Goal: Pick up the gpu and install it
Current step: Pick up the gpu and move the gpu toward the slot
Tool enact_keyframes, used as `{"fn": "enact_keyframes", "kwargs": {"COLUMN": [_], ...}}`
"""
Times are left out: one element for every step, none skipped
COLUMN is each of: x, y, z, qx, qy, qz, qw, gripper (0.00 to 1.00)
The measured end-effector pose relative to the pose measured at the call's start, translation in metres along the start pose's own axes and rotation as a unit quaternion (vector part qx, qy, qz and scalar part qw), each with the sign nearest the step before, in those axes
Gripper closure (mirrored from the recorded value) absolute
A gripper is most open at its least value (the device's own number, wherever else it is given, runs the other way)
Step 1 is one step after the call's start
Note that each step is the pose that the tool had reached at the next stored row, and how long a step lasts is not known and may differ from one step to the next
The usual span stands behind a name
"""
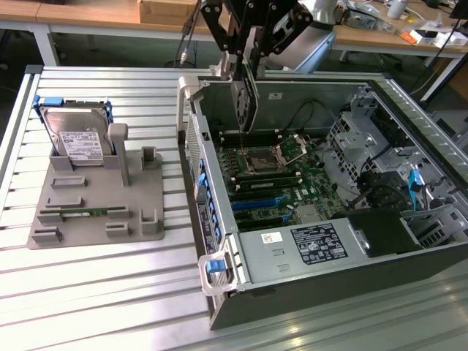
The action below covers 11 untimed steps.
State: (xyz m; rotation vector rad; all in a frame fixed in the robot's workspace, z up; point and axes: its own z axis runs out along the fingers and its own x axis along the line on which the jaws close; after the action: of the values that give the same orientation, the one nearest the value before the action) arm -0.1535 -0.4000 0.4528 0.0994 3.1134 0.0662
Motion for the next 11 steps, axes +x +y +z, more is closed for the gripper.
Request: {"fn": "enact_keyframes", "kwargs": {"x": [-0.002, -0.004, -0.006, -0.008, -0.009, -0.011, -0.012, -0.013, -0.013, -0.014, -0.015], "y": [0.0001, 0.0002, 0.0004, 0.0005, 0.0005, 0.0006, 0.0007, 0.0007, 0.0008, 0.0008, 0.0009], "z": [0.0002, 0.0004, 0.0007, 0.0009, 0.001, 0.0012, 0.0014, 0.0016, 0.0018, 0.002, 0.0021], "qx": [0.0, 0.0, 0.0, 0.0, 0.0, 0.0, 0.0, 0.0, 0.0, 0.0, 0.0], "qy": [0.0, 0.0, 0.0, 0.0, 0.0, 0.0, 0.0, 0.0, 0.0, 0.0, 0.0], "qz": [0.0, 0.0, 0.0, 0.0, 0.0, 0.0, 0.0, 0.0, 0.0, 0.0, 0.0], "qw": [1.0, 1.0, 1.0, 1.0, 1.0, 1.0, 1.0, 1.0, 1.0, 1.0, 1.0], "gripper": [0.74, 0.74, 0.74, 0.74, 0.74, 0.74, 0.74, 0.74, 0.74, 0.74, 0.74]}}
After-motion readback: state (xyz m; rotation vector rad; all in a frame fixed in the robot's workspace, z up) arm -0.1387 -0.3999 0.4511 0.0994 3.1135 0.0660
